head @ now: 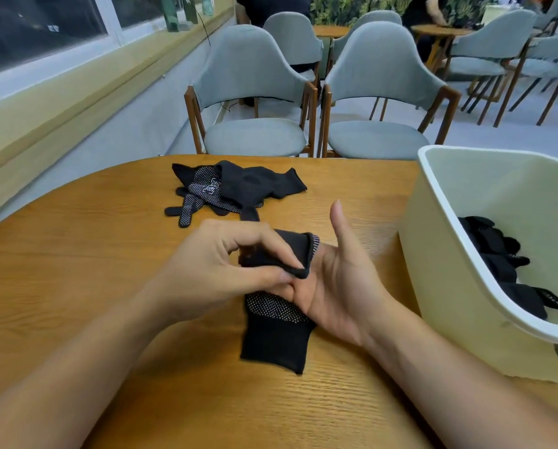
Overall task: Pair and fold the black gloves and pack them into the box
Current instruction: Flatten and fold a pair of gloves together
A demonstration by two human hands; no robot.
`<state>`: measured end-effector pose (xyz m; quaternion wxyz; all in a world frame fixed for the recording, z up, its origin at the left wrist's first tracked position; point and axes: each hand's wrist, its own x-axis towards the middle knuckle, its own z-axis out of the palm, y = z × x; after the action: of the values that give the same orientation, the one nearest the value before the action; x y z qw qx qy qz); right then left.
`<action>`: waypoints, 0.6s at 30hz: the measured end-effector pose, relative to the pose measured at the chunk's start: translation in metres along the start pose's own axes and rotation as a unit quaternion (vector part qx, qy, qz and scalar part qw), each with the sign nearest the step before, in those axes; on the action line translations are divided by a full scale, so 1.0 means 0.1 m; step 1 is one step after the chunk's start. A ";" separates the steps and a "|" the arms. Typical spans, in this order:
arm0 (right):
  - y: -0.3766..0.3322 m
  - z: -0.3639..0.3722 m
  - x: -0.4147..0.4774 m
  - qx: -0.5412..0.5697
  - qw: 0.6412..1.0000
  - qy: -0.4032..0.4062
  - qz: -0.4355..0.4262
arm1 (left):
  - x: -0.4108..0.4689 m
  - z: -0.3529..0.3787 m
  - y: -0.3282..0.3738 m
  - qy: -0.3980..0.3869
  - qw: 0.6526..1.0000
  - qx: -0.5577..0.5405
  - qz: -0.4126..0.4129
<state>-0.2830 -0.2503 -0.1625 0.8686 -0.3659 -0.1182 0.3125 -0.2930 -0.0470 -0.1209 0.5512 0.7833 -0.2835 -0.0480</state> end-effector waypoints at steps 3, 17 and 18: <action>-0.03 -0.02 -0.01 0.001 0.999 0.023 -0.021 | 0.00 0.03 -0.01 -0.006 0.998 0.057 0.021; -0.07 -0.06 0.01 0.053 0.990 0.114 -0.058 | 0.02 0.03 -0.10 -0.102 0.988 0.111 -0.022; -0.07 -0.06 0.01 0.051 0.989 0.128 -0.057 | 0.03 0.03 -0.11 -0.117 0.985 0.120 -0.029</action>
<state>-0.2764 -0.2567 -0.1618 0.9106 -0.3505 -0.0101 0.2186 -0.2877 -0.0483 -0.1314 0.4147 0.8404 -0.3273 -0.1207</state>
